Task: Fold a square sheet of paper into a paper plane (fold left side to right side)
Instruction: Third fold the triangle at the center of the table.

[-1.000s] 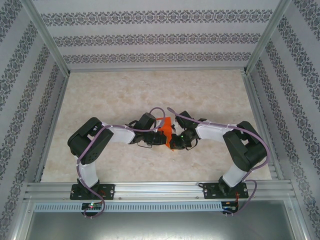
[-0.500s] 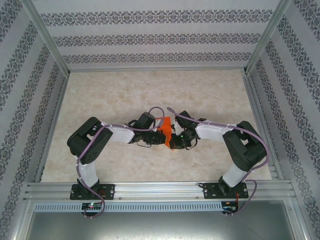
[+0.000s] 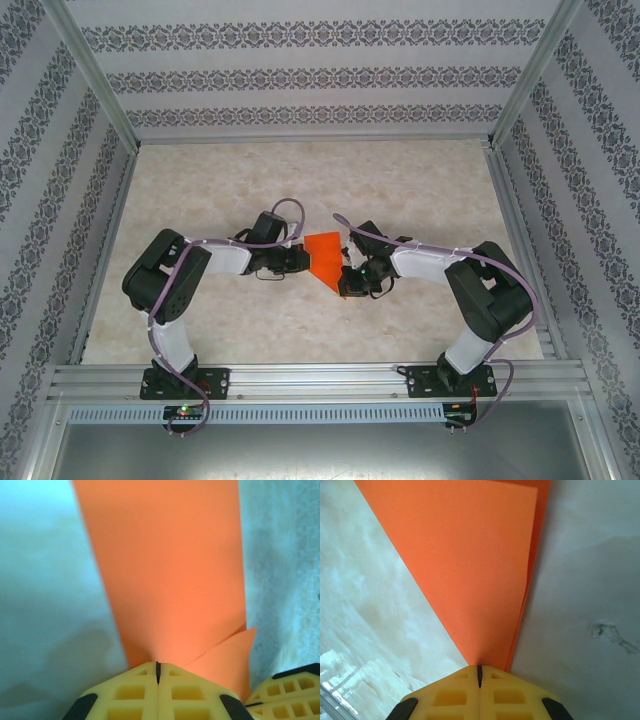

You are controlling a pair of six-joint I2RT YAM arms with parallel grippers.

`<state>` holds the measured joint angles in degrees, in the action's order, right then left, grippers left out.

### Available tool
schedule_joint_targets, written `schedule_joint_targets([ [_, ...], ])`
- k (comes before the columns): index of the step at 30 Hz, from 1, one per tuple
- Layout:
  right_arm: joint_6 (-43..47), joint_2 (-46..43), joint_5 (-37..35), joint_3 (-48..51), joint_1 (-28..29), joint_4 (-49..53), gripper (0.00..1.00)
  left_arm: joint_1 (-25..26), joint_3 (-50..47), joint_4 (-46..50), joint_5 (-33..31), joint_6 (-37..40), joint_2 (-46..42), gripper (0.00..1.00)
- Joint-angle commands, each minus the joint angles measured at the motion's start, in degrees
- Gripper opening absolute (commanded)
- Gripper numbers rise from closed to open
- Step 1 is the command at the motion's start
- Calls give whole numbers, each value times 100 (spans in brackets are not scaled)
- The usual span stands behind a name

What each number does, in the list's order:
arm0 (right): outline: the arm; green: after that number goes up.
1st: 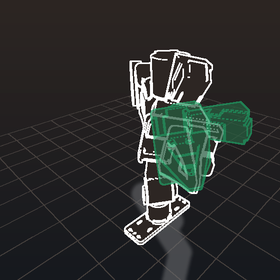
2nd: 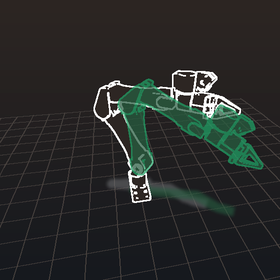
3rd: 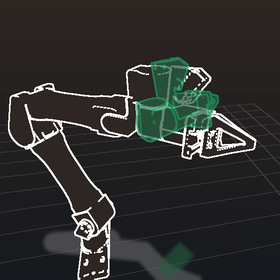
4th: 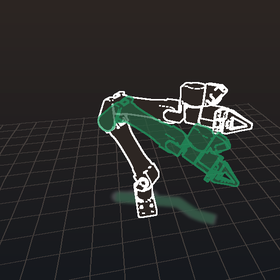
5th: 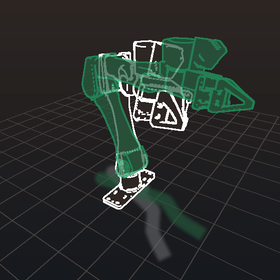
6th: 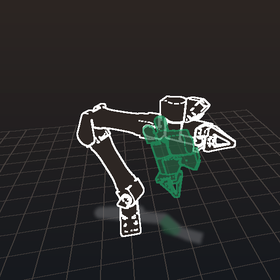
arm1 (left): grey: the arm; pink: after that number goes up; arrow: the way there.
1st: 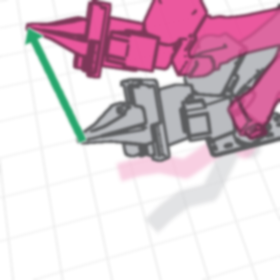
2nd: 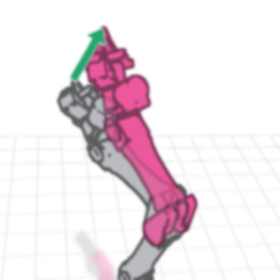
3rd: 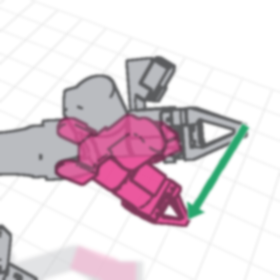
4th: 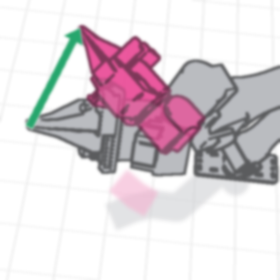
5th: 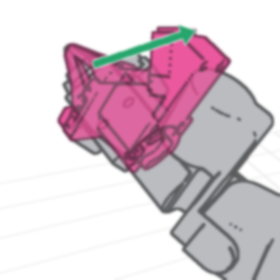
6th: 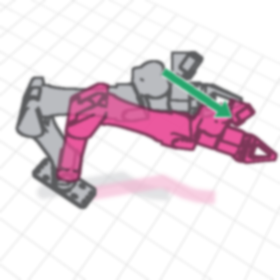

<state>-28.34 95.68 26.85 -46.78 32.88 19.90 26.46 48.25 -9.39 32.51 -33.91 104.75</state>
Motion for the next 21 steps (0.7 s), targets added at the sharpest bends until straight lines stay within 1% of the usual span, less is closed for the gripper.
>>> schedule_joint_targets([
  [1,73,220,-542,215,25,702,0,-401,-190,429,-712,324,-122,1],
  [4,50,233,-507,198,25,669,0,-466,-250,419,-620,348,-427,2],
  [7,53,258,-496,165,34,664,0,-436,-277,378,-355,267,-814,3],
  [11,39,291,-505,148,32,655,0,-97,-241,287,-113,102,-1121,4],
  [13,39,310,-506,133,43,654,0,198,-132,172,13,8,-995,5],
  [15,35,339,-500,121,44,655,0,523,77,79,113,-69,-682,5],
  [17,34,346,-495,114,51,655,0,752,314,108,70,-54,-354,5],
  [21,23,320,-487,123,60,673,0,882,620,-26,71,-130,169,4],
])
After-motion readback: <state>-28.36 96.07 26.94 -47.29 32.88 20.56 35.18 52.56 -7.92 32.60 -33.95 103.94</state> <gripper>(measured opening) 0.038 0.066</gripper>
